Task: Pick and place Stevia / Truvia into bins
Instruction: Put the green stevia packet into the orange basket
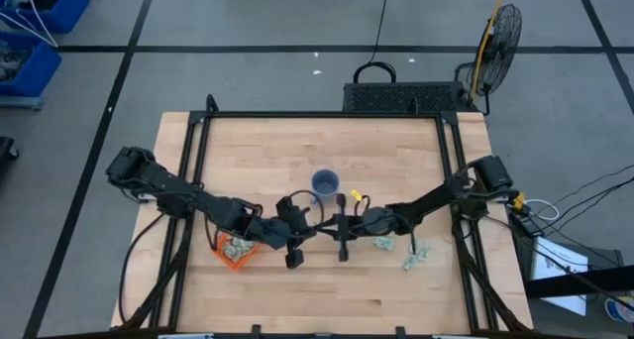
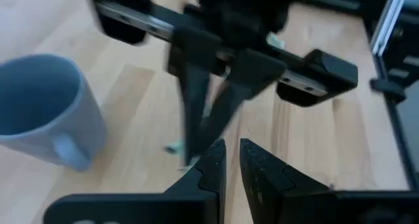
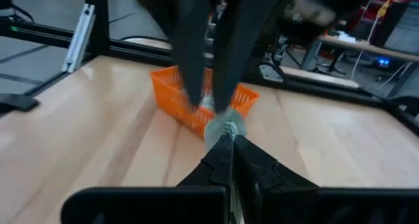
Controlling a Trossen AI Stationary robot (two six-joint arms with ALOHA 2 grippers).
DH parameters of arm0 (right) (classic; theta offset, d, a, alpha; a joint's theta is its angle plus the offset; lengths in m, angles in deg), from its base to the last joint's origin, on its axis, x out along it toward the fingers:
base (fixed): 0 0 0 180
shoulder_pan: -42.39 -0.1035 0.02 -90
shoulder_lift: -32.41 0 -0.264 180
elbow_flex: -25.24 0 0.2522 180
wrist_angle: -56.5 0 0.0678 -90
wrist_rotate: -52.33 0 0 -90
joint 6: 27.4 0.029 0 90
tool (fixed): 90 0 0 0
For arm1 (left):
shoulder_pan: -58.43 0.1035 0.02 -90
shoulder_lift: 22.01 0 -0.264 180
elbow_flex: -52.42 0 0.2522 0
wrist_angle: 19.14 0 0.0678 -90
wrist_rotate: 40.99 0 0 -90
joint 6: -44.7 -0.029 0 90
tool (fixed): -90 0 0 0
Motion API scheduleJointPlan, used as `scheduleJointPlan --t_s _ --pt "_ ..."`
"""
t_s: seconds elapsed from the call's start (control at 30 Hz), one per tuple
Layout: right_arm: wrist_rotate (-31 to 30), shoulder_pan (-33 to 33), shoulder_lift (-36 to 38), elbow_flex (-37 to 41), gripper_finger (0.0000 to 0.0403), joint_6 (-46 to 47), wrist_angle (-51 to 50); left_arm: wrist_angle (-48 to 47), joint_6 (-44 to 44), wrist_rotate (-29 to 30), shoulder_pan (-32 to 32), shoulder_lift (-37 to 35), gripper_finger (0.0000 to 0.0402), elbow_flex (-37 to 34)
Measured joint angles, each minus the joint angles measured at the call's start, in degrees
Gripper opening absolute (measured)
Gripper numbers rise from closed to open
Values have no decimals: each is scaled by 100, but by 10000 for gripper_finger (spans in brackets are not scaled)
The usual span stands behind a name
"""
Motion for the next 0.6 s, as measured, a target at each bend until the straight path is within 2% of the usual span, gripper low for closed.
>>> scheduleJointPlan --t_s 0.27,0.6 --pt "-8 66 -83 -143 0 -63 -110 -492 -72 131 -30 265 51 -8" --pt "-9 70 -82 -137 0 -62 -282 -597 -70 359 -11 250 51 -4"
